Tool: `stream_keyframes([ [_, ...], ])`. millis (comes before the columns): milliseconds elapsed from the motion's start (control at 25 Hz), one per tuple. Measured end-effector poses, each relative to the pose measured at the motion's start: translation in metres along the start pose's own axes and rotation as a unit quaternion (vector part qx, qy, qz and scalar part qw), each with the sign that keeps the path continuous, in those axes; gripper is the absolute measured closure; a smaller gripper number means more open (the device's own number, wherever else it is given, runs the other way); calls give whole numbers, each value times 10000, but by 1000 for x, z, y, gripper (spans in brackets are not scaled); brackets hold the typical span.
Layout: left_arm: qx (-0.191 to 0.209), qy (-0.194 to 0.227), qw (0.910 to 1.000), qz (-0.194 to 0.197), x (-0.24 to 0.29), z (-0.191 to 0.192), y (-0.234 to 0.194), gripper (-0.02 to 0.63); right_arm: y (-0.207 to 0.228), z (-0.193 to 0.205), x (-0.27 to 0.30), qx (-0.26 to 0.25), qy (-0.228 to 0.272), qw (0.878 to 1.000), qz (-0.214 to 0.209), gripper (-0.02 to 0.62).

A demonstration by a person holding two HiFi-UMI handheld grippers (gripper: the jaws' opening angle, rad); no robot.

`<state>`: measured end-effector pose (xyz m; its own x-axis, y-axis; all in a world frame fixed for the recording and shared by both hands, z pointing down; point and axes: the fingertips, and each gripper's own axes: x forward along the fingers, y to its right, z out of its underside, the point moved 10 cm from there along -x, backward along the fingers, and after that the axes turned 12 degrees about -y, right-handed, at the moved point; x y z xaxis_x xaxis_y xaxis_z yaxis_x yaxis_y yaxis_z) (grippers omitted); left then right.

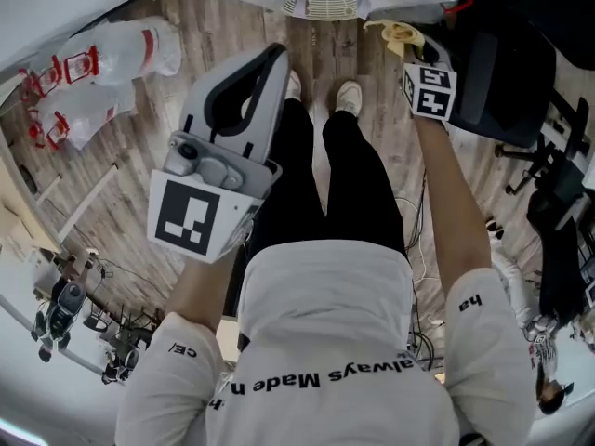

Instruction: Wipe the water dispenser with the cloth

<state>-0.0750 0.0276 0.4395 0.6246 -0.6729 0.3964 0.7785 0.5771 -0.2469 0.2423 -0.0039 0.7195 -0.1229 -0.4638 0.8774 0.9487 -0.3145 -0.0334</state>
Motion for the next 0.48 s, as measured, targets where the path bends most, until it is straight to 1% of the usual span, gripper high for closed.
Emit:
stream_keyframes([
  [160, -8, 127, 9999, -98, -16, -18, 13, 588, -3, -5, -65, -63, 397, 9992, 0, 535],
  [320, 68, 199, 9995, -215, -32, -32, 25, 588, -7, -16, -128, -67, 765, 9970, -42, 535],
  [480, 142, 358, 9988, -293, -52, -46, 38, 588, -20, -34, -187, -38, 1130, 9934, -203, 535],
])
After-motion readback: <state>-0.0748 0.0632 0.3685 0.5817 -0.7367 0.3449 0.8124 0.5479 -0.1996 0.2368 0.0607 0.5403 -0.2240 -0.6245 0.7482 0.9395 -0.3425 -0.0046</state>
